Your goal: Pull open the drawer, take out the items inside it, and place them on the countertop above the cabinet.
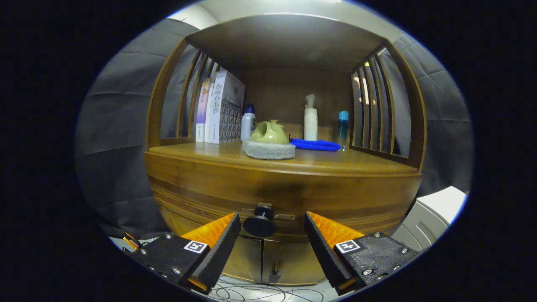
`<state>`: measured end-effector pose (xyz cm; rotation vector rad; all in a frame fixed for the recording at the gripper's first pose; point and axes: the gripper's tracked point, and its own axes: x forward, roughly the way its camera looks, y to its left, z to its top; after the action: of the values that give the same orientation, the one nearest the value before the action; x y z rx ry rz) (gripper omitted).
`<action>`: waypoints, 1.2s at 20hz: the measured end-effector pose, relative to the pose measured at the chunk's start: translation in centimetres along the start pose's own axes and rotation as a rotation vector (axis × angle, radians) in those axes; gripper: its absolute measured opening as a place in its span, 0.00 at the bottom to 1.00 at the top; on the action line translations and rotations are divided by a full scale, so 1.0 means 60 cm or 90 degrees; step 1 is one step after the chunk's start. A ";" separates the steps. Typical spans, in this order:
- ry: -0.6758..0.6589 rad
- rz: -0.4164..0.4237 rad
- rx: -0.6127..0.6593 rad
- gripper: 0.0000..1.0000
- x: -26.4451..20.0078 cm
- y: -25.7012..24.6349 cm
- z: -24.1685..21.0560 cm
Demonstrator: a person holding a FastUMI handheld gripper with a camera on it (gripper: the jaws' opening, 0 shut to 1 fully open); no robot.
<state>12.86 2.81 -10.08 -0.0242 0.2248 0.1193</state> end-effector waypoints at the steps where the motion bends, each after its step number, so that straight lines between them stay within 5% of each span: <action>1: -0.012 -0.002 0.008 0.95 -0.009 -0.003 0.017; 14: -0.104 -0.046 0.045 0.95 -0.184 -0.021 0.182; 24: -0.133 -0.043 0.043 0.95 -0.274 0.025 0.157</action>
<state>-1.14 2.77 2.78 0.0481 0.0192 0.0458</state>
